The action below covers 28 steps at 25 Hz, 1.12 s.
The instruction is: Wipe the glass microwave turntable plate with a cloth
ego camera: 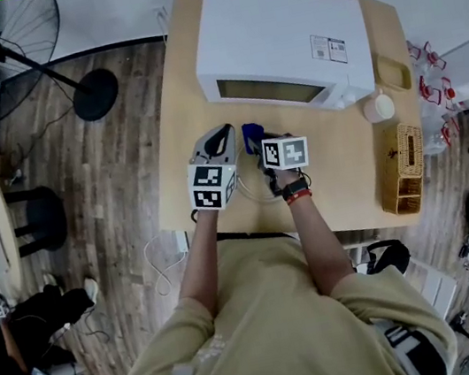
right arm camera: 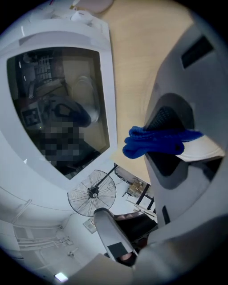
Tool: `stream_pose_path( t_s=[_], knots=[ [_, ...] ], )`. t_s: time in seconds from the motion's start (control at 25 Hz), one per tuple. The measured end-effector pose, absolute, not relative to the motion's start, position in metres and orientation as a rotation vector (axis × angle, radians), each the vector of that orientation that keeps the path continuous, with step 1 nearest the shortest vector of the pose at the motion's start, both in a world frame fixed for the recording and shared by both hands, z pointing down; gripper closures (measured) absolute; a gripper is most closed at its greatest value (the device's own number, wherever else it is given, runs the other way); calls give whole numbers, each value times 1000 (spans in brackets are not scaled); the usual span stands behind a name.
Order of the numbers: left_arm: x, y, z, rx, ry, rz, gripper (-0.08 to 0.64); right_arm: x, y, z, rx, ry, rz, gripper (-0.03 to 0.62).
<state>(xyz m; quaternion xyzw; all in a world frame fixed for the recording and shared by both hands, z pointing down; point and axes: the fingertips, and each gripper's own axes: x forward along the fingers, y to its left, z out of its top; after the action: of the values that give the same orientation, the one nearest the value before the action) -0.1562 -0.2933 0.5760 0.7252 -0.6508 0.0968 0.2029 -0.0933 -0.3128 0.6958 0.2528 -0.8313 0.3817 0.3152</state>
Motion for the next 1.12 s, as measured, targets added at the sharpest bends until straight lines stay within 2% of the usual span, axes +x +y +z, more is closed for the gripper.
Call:
stream_pose_path(
  t_s=[0.64, 1.12],
  knots=[
    [-159, -296, 593, 1998, -1784, 296, 541, -114, -307, 738, 646, -2151, 1113, 477],
    [-148, -304, 598, 2015, -1750, 325, 541, -100, -317, 745, 682, -2160, 1026, 469]
  ],
)
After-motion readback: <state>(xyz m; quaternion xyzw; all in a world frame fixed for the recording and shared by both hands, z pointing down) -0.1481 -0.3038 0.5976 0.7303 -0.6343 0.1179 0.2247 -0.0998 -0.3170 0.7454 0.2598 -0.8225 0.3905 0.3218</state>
